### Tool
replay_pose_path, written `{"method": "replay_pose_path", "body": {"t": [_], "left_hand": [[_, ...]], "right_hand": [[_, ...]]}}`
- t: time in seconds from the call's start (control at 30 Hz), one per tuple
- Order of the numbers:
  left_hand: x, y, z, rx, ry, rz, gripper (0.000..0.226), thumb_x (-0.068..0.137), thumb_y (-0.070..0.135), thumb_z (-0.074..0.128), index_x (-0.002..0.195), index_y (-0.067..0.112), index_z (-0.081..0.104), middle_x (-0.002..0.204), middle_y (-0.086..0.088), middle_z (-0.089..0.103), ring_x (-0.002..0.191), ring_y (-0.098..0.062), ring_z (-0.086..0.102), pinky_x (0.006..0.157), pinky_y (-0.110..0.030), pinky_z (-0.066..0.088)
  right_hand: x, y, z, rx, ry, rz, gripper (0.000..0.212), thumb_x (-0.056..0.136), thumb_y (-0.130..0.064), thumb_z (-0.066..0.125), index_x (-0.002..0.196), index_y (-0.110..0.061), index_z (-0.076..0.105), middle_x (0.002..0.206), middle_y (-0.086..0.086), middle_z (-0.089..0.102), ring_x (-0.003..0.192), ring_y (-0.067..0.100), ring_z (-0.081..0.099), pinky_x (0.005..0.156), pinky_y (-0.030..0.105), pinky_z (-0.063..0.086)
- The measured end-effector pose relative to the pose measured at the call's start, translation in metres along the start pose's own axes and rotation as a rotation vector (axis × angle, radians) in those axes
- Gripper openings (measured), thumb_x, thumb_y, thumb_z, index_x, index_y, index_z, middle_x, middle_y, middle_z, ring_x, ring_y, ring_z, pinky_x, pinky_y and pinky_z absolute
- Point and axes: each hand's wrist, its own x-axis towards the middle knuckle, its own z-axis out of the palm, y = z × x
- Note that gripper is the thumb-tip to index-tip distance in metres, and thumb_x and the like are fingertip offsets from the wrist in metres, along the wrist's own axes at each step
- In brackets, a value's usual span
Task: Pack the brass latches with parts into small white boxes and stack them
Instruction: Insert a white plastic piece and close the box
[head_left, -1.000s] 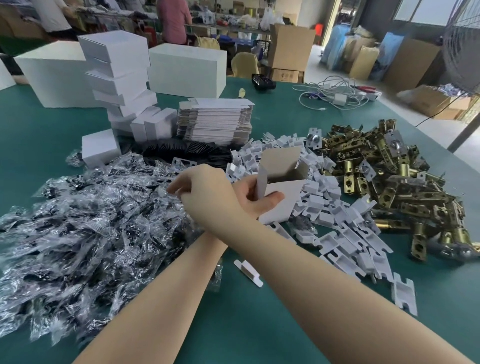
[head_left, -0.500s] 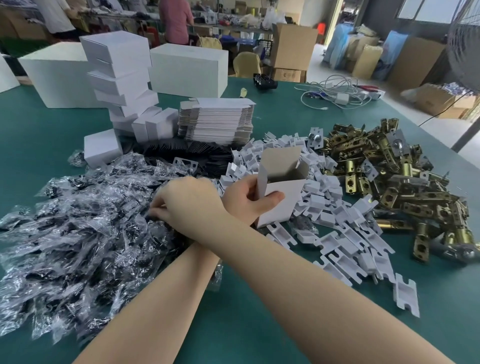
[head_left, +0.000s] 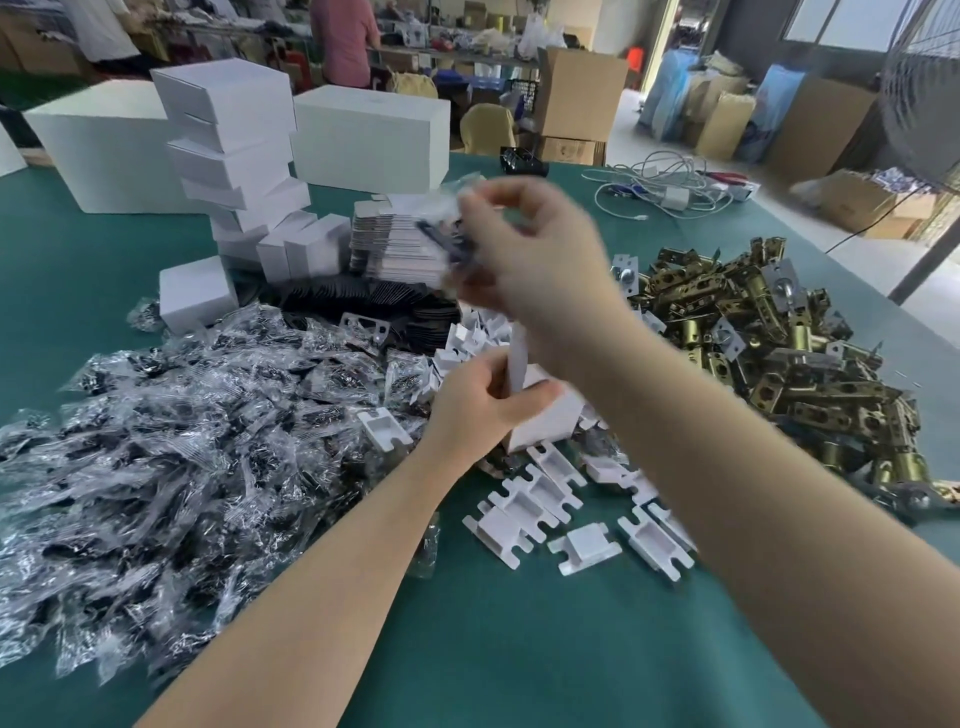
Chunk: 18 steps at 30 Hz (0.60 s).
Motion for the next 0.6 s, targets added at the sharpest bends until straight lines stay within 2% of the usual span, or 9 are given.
{"method": "replay_pose_path", "body": {"t": [0.03, 0.07, 0.1, 0.13, 0.2, 0.33, 0.47, 0.53, 0.6], "left_hand": [[-0.002, 0.000, -0.001, -0.015, -0.011, -0.014, 0.036, 0.083, 0.035, 0.078, 0.110, 0.013, 0.070, 0.080, 0.009, 0.071, 0.069, -0.009, 0.065, 0.059, -0.024, 0.053], [-0.003, 0.000, 0.000, -0.031, -0.017, -0.009, 0.037, 0.082, 0.036, 0.077, 0.110, 0.013, 0.069, 0.090, -0.002, 0.074, 0.080, -0.022, 0.069, 0.067, -0.038, 0.059], [-0.003, 0.000, 0.000, -0.038, -0.024, -0.011, 0.036, 0.083, 0.035, 0.077, 0.110, 0.014, 0.069, 0.097, -0.011, 0.073, 0.089, -0.034, 0.068, 0.075, -0.052, 0.058], [-0.004, 0.000, 0.000, -0.055, -0.028, -0.021, 0.032, 0.084, 0.033, 0.078, 0.110, 0.016, 0.070, 0.101, -0.013, 0.073, 0.093, -0.039, 0.066, 0.080, -0.058, 0.056], [-0.003, -0.002, 0.000, -0.096, -0.021, -0.035, 0.028, 0.083, 0.029, 0.079, 0.108, 0.020, 0.071, 0.100, -0.006, 0.074, 0.094, -0.033, 0.068, 0.082, -0.051, 0.058], [-0.001, -0.001, 0.002, -0.172, -0.009, -0.060, 0.025, 0.075, 0.031, 0.078, 0.099, 0.024, 0.072, 0.093, 0.000, 0.075, 0.088, -0.020, 0.070, 0.077, -0.032, 0.057], [-0.001, 0.002, 0.000, -0.199, -0.037, -0.044, 0.024, 0.077, 0.026, 0.077, 0.099, 0.020, 0.070, 0.087, 0.008, 0.073, 0.082, -0.008, 0.067, 0.072, -0.022, 0.053], [0.001, 0.002, -0.003, -0.181, -0.065, -0.032, 0.021, 0.078, 0.023, 0.078, 0.097, 0.024, 0.069, 0.083, 0.014, 0.071, 0.078, -0.003, 0.065, 0.070, -0.017, 0.050], [0.003, 0.004, -0.006, -0.128, -0.113, -0.023, 0.021, 0.083, 0.018, 0.079, 0.097, 0.028, 0.068, 0.081, 0.019, 0.070, 0.076, 0.002, 0.063, 0.069, -0.013, 0.049]], "right_hand": [[0.000, -0.006, -0.019, -0.214, 0.028, -0.178, 0.003, 0.094, -0.018, 0.063, 0.092, -0.019, 0.061, 0.074, -0.003, 0.070, 0.057, 0.012, 0.067, 0.056, 0.020, 0.055], [0.000, -0.010, -0.037, -0.489, 0.040, -0.362, 0.003, 0.093, -0.019, 0.064, 0.091, -0.021, 0.064, 0.079, -0.007, 0.069, 0.062, 0.011, 0.066, 0.061, 0.021, 0.055], [0.002, -0.009, -0.054, -0.761, 0.017, -0.517, 0.004, 0.093, -0.019, 0.065, 0.095, -0.022, 0.068, 0.086, -0.007, 0.069, 0.068, 0.011, 0.065, 0.067, 0.023, 0.055], [0.004, -0.006, -0.066, -0.988, -0.050, -0.602, 0.009, 0.093, -0.019, 0.066, 0.099, -0.020, 0.072, 0.091, -0.003, 0.070, 0.073, 0.011, 0.062, 0.072, 0.027, 0.055], [0.006, 0.009, -0.081, -1.255, -0.220, -0.591, 0.012, 0.094, -0.021, 0.066, 0.101, -0.019, 0.075, 0.096, 0.002, 0.069, 0.080, 0.016, 0.062, 0.075, 0.038, 0.056], [0.006, 0.035, -0.088, -1.215, -0.235, -0.549, 0.015, 0.094, -0.024, 0.065, 0.103, -0.020, 0.076, 0.097, 0.005, 0.066, 0.087, 0.024, 0.061, 0.073, 0.044, 0.052], [0.009, 0.041, -0.091, -1.385, -0.376, -0.596, 0.022, 0.098, -0.027, 0.059, 0.109, -0.019, 0.075, 0.100, 0.007, 0.068, 0.091, 0.030, 0.063, 0.078, 0.044, 0.049], [0.006, 0.042, -0.092, -1.407, -0.369, -0.614, 0.023, 0.098, -0.030, 0.058, 0.110, -0.021, 0.074, 0.097, 0.005, 0.069, 0.092, 0.028, 0.062, 0.080, 0.042, 0.048], [-0.001, 0.048, -0.094, -1.308, -0.258, -0.622, 0.021, 0.095, -0.027, 0.062, 0.110, -0.019, 0.074, 0.096, 0.004, 0.069, 0.091, 0.027, 0.061, 0.082, 0.042, 0.047]]}}
